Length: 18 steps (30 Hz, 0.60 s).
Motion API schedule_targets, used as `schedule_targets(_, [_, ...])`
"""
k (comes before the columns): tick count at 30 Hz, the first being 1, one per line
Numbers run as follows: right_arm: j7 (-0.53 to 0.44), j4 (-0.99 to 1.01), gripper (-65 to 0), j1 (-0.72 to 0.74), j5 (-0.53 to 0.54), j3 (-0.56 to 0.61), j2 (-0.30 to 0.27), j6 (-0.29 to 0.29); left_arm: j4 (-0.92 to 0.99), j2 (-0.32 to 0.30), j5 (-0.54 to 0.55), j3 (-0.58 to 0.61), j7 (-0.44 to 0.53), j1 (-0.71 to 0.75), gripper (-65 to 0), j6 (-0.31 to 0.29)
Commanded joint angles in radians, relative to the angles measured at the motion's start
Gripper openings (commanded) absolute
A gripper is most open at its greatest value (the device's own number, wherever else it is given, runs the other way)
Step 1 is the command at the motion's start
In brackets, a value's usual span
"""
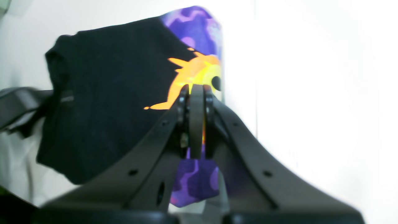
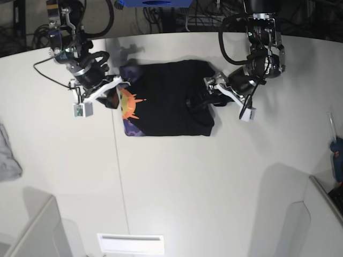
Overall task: Fold the T-shirt properly
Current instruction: 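Release the right gripper and smooth the bundle edge with the left gripper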
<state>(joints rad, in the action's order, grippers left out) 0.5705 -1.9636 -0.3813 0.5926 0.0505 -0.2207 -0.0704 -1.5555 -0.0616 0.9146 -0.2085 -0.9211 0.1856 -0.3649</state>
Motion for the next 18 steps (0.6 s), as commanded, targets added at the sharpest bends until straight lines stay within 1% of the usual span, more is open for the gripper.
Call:
schedule_targets(1, [-0.019, -0.02, -65.0, -0.003, 0.0, -0.021, 0.004, 0.017, -0.009, -0.001, 0.01, 0.014, 0.015, -0.011, -6.4, 0.002])
schedule_targets(5, [-0.013, -0.02, -65.0, -0.017, 0.0, -0.096, 0.034, 0.067, 0.007, 0.006, -0.05, 0.059, 0.027, -0.03, -6.4, 0.014])
schedule_targets(8, [-0.011, -0.02, -65.0, -0.029, 0.0, -0.13, 0.033, 0.094, 0.025, 0.021, -0.088, 0.108, 0.066, -0.036, -6.4, 0.016])
schedule_targets(12, [-0.011, -0.02, -65.0, -0.034, 0.0, -0.16, 0.034, 0.114, 0.071, 0.027, -0.111, 0.142, 0.072, -0.051, -6.6, 0.016])
schedule_targets(14, [-0.011, -0.02, -65.0, -0.043, 0.0, -0.174, 0.034, 0.114, 0.1, 0.033, -0.113, 0.152, 0.072, -0.061, -6.9, 0.016])
schedule_targets(15, [-0.011, -0.02, -65.0, -0.044, 0.0, -0.183, 0.034, 0.116, 0.111, 0.035, -0.113, 0.156, 0.072, -0.068, -8.7, 0.016])
schedule_targets(16, [-0.011, -0.02, -65.0, -0.044, 0.0, -0.191, 0.034, 0.12, 0.122, 0.035, -0.113, 0.157, 0.072, -0.073, -12.3, 0.016])
schedule_targets(17, [-0.011, -0.02, -65.0, -0.046, 0.0, -0.199, 0.034, 0.131, 0.129, 0.036, -0.113, 0.157, 0.072, -0.076, -17.1, 0.016])
schedule_targets(18, [-0.011, -0.02, -65.0, -0.046, 0.0, -0.205, 0.034, 0.142, 0.132, 0.036, -0.113, 0.157, 0.072, -0.077, -23.2, 0.016])
